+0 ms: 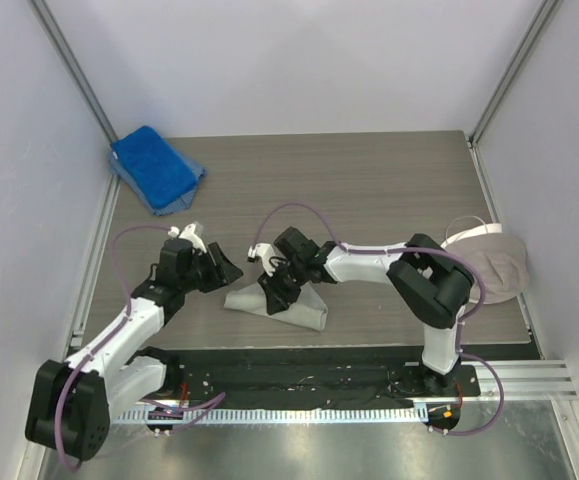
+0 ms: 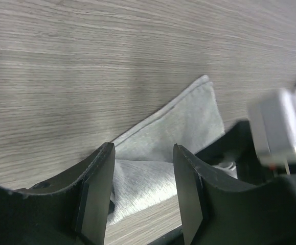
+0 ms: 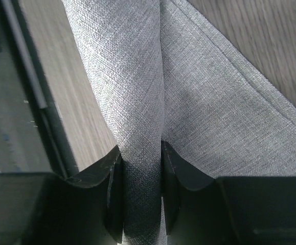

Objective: Fold the napkin, place the utensils inside, and roll it up
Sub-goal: Roll the napkin with the utensil

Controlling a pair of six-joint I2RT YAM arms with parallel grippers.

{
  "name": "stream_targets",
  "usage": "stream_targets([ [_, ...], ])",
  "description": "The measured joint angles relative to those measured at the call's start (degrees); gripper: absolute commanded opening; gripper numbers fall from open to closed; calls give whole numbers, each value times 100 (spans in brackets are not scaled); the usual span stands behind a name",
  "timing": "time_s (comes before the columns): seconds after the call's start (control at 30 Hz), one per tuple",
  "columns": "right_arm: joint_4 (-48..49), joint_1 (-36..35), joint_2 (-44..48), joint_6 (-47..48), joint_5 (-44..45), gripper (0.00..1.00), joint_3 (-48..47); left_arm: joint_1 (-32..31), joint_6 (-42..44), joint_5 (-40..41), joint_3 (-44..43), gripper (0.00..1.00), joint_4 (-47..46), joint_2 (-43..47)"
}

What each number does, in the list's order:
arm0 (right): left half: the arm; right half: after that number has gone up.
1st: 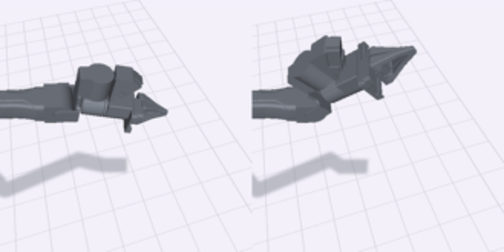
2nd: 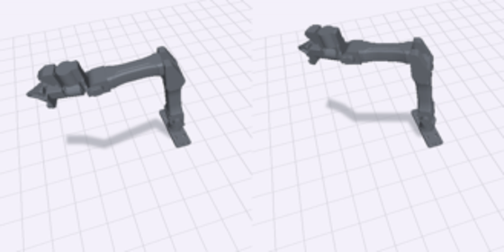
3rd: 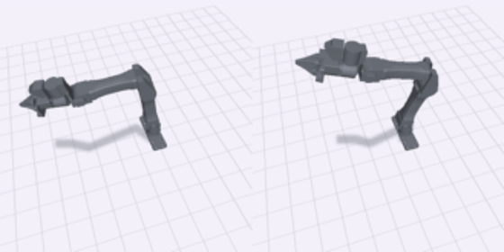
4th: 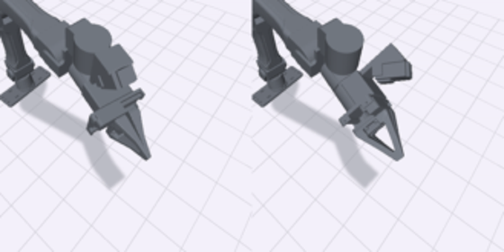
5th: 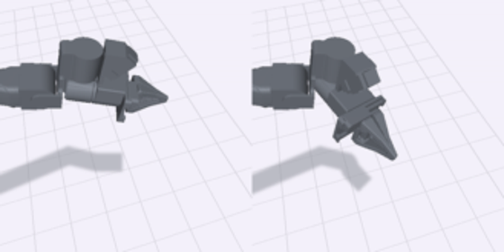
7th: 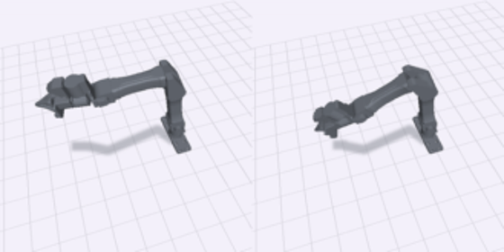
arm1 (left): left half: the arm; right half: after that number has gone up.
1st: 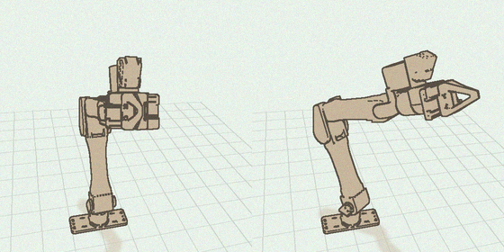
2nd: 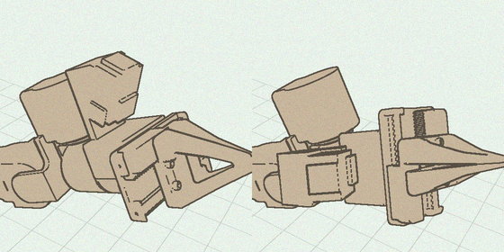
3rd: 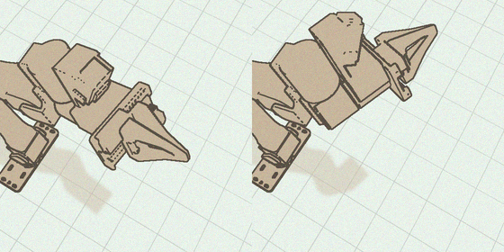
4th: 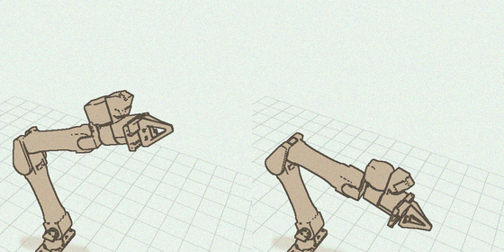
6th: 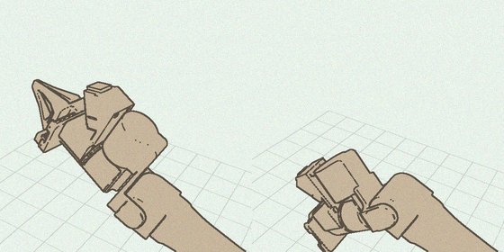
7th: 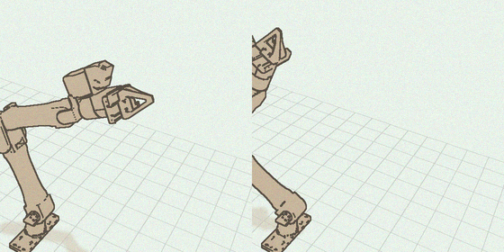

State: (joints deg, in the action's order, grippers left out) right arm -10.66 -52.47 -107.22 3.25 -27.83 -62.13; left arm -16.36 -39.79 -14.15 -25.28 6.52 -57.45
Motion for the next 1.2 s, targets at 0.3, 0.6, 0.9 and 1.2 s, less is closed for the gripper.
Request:
stream_targets([
  [0.3, 225, 474, -533, -238, -1486, 34, -212, 2, -59, -35, 863, 52, -48, 1047],
  [0.6, 225, 496, -614, -372, -1696, 48, -260, 2, -273, -157, 1307, 27, -391, 1211],
  [0.9, -254, 284, -160, -466, -828, 71, -302, 2, -317, -348, 1342, 0, -562, 702],
  [1.2, -603, -533, 1119, -98, 1788, 80, -57, 2, -319, -487, 1029, 0, -505, -72],
])
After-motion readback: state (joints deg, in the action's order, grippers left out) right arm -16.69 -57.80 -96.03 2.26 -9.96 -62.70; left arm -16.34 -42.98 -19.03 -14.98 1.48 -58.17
